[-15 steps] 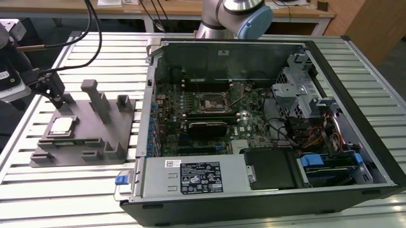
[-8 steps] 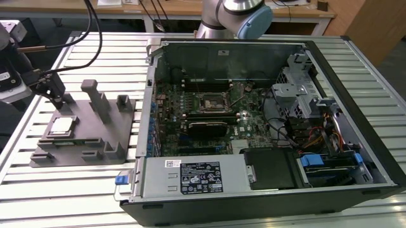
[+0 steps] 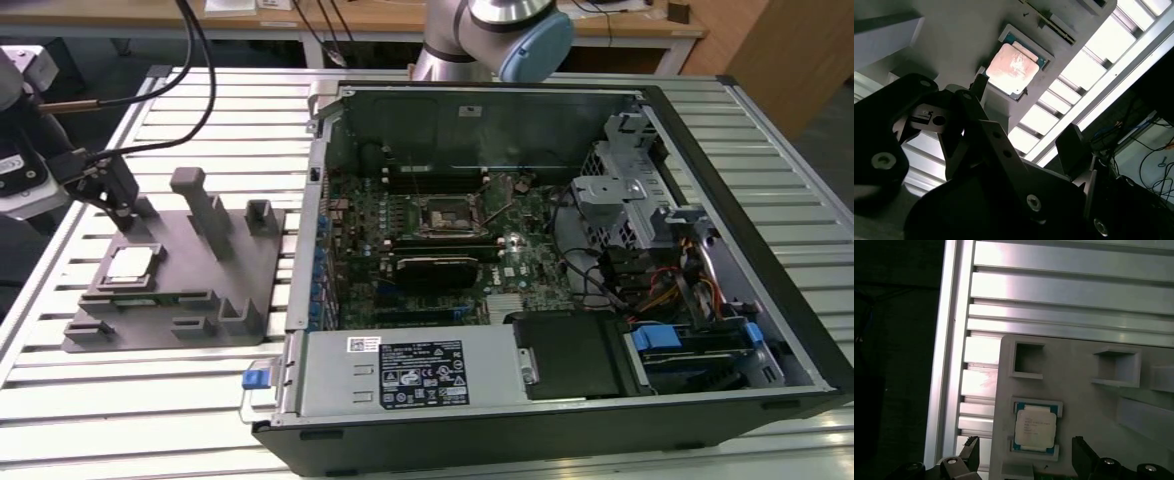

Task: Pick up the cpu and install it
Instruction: 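Pick up the cpu and move it towards the insertion slot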

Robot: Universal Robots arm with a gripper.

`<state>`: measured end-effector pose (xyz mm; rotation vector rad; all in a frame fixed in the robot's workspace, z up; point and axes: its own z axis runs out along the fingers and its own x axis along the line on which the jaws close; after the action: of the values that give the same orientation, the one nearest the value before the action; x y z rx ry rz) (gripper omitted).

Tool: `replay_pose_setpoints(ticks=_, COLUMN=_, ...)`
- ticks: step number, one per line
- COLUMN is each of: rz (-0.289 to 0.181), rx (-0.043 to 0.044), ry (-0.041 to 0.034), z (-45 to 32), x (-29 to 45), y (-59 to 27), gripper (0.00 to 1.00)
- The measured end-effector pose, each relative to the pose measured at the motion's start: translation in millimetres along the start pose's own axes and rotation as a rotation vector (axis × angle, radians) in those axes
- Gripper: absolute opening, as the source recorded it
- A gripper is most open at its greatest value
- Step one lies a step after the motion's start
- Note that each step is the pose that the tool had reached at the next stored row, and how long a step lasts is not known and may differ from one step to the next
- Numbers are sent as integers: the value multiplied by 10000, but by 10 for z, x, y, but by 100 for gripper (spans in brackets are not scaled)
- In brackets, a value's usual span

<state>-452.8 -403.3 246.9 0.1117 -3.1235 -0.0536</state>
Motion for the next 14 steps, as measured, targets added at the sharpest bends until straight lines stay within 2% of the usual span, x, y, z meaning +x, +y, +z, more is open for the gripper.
replay_pose_setpoints(ticks=5, rz=0, rx=0, ry=0, z=51, x=-1, y=-2, gripper=82)
replay_pose_setpoints(ticks=14, rz=1, rx=1, ry=1, z=91, x=-1, y=-4, gripper=82)
